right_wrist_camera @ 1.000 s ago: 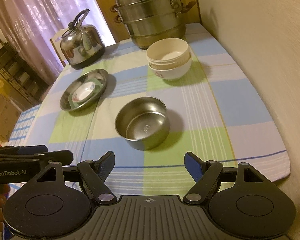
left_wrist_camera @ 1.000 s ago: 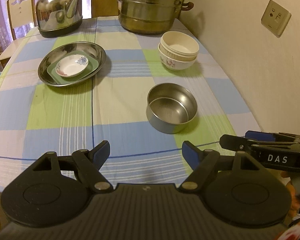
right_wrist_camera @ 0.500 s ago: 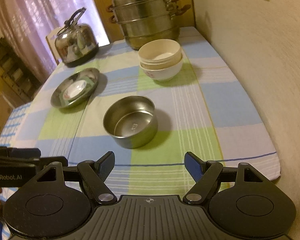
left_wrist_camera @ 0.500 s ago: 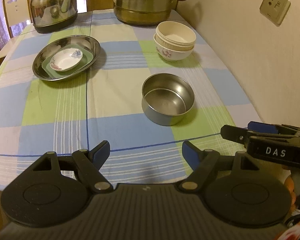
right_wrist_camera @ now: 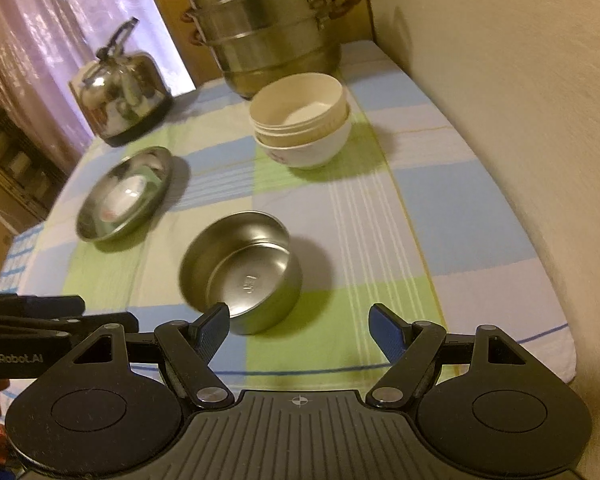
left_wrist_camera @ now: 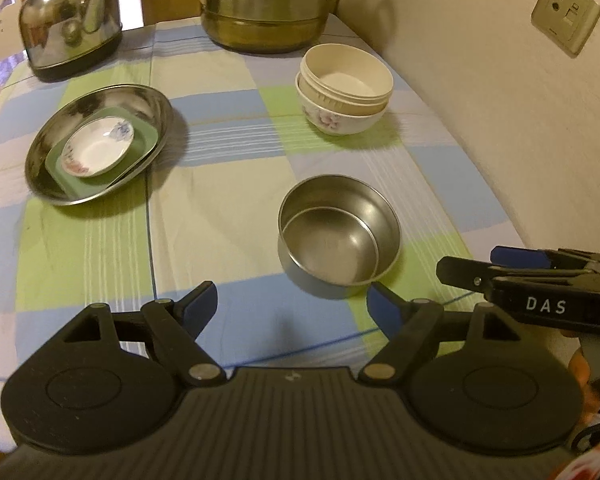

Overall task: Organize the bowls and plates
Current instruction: 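Move both tools to the small steel bowl and grip its rim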

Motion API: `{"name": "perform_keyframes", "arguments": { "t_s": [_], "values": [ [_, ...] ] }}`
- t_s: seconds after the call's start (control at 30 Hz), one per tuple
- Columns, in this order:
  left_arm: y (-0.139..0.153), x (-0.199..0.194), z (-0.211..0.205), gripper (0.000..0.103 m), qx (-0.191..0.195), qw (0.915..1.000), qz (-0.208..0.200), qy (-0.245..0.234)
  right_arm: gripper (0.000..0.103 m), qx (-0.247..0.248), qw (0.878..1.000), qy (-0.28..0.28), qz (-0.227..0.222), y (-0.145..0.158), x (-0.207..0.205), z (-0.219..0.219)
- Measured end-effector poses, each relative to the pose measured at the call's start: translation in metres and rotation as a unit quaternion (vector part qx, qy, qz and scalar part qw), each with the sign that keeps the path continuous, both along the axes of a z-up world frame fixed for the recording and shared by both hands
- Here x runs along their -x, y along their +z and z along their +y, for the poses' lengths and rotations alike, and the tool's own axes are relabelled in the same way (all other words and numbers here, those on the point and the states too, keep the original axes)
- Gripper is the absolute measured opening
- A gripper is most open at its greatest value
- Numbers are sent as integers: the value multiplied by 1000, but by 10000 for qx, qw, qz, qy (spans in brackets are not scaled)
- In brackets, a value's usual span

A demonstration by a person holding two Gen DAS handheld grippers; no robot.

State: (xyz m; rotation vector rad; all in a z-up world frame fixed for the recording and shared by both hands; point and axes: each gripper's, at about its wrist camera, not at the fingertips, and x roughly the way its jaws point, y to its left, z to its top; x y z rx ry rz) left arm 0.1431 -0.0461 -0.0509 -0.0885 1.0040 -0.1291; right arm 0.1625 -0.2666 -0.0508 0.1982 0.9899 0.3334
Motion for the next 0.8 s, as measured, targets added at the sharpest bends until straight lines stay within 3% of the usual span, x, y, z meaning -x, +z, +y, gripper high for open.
{"name": "perform_keyframes", "arguments": {
  "t_s": [0.2, 0.43, 0.6, 0.8],
  "values": [
    [-16, -22, 9, 80, 96, 9994, 330, 50, 76, 25, 9998, -38, 195, -11, -15, 5],
    [-23, -41, 15, 79, 121, 9994, 319, -45, 76, -112, 9990, -171, 406, -20, -33, 12],
    [-31, -57, 14, 63, 148, 9994, 274, -169, 76, -128, 9991, -153, 379, -26, -43, 23],
    [-40, -73, 11, 52, 42, 9993, 215, -309, 55, -55, 9987, -177, 476, -40, -53, 35]
  ]
}}
